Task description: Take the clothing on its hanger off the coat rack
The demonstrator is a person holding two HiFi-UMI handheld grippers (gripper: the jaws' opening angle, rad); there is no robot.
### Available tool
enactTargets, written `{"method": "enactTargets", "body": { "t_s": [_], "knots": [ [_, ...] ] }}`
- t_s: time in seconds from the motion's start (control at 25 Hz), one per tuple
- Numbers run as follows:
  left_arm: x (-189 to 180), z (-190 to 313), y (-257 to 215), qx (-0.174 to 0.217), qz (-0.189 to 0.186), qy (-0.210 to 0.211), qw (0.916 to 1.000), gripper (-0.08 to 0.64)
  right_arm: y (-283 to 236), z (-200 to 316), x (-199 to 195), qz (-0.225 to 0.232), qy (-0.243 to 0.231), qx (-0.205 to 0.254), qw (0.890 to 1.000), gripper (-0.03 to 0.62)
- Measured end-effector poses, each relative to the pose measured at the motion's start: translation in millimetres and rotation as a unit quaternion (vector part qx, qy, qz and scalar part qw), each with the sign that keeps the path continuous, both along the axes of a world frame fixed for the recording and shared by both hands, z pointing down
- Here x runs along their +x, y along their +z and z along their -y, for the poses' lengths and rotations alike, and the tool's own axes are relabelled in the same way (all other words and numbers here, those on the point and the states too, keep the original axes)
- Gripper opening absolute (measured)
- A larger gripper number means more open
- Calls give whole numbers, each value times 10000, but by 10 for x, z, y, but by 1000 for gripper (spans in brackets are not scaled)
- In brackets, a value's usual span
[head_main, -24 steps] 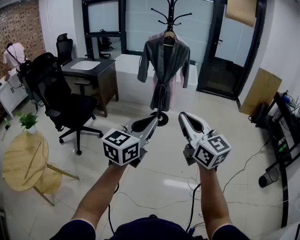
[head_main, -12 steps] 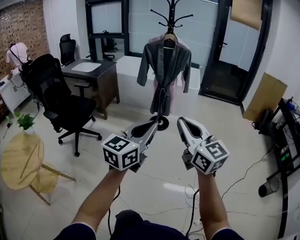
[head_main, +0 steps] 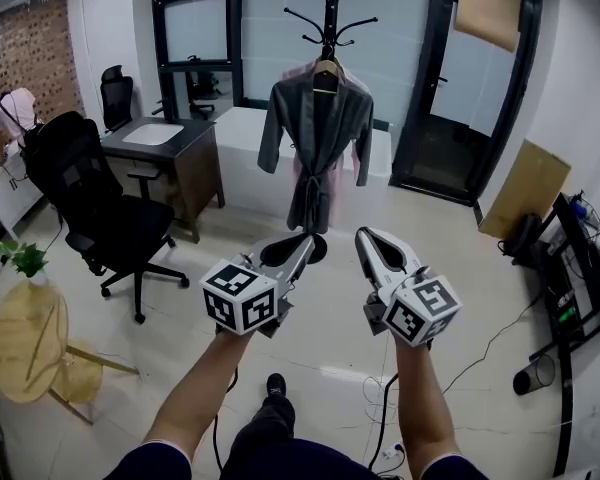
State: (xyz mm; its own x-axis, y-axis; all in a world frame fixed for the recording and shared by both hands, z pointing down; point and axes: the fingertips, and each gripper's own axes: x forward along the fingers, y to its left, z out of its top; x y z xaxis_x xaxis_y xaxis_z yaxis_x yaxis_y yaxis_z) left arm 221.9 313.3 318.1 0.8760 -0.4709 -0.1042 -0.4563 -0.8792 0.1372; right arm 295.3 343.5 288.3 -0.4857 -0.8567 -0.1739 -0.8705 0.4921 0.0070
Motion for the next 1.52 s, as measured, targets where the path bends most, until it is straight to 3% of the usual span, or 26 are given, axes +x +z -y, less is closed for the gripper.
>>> {"method": "enactTargets", "body": {
  "t_s": [0.8, 1.12, 1.52],
  "knots": [
    [508, 2770, -113, 130, -11, 76, 9999, 12, -151, 2698, 503, 45, 179, 184, 9997, 0],
    [800, 3597, -144, 210, 56, 80, 9997, 12, -210, 3566, 841, 49, 239, 256, 9994, 0],
    [1419, 4816, -130, 193, 97, -165, 9996, 12, -239, 4885, 1502, -18, 121, 308, 9995, 0]
  ]
}}
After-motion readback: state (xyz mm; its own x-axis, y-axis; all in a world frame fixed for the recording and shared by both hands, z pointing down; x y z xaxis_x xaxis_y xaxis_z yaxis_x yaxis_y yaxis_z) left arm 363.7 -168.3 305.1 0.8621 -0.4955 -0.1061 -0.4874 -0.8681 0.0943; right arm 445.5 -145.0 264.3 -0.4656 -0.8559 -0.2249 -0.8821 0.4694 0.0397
